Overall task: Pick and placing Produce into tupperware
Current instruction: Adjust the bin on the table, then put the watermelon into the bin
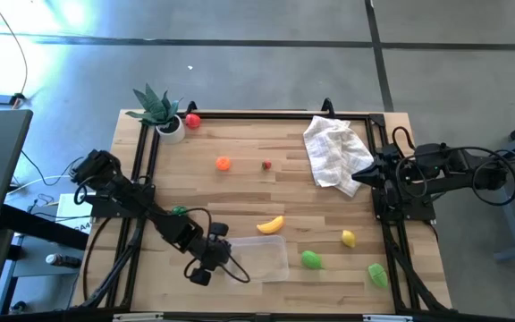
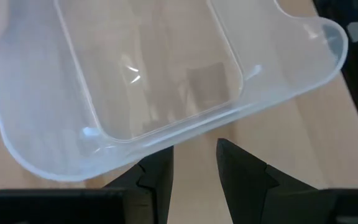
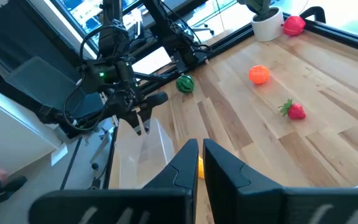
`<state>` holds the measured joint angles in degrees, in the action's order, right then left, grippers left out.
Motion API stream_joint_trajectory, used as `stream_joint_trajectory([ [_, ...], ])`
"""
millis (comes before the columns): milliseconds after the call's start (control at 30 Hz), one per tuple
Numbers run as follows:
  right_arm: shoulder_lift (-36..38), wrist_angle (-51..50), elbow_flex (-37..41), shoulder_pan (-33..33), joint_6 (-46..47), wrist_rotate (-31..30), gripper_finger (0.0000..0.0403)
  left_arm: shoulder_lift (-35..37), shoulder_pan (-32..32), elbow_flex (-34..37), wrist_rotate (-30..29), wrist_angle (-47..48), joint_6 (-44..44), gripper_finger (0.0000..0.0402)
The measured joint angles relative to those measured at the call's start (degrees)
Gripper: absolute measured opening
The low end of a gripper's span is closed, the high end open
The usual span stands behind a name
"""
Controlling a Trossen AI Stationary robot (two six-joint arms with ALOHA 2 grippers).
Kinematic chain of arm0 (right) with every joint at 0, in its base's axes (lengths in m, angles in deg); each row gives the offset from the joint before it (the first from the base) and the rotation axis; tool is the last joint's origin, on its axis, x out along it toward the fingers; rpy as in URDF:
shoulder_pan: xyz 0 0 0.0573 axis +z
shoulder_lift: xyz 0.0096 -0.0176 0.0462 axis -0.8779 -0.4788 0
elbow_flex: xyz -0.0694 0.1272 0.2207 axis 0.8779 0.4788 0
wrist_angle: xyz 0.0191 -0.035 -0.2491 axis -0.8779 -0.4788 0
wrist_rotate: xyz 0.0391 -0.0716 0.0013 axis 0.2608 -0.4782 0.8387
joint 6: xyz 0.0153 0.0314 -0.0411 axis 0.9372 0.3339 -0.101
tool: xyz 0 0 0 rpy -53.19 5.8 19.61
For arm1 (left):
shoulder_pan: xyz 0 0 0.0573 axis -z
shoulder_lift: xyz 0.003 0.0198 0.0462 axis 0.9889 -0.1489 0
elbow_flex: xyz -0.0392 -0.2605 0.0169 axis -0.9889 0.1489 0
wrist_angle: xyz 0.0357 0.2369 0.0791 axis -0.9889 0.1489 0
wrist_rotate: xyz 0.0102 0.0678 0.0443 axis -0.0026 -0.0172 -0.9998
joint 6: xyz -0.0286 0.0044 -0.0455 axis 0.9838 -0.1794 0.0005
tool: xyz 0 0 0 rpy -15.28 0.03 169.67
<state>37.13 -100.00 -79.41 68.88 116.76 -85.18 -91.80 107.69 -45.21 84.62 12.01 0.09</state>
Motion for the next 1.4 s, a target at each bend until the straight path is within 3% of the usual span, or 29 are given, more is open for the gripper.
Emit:
stream_joint_trajectory([
  [267, 0.0, 0.0, 0.0, 0.0, 0.0, -0.1, 0.0016, 0.0, -2.8, 0.0, 0.0, 0.0, -2.6, 0.0111],
  [800, 0.0, 0.0, 0.0, 0.0, 0.0, -0.2, 0.0016, 0.4, -2.1, -3.2, 0.6, 0.7, -4.4, 0.0111],
  [1167, 0.0, 0.0, 0.0, 0.0, 0.0, -0.2, 0.0016, 0.6, -2.2, -15.1, -0.7, 26.3, -7.3, 0.0111],
  [1400, 0.0, 0.0, 0.0, 0.0, -1.5, -0.3, 0.0016, 0.6, -4.2, -26.1, -8.5, 38.1, -14.0, 0.0111],
])
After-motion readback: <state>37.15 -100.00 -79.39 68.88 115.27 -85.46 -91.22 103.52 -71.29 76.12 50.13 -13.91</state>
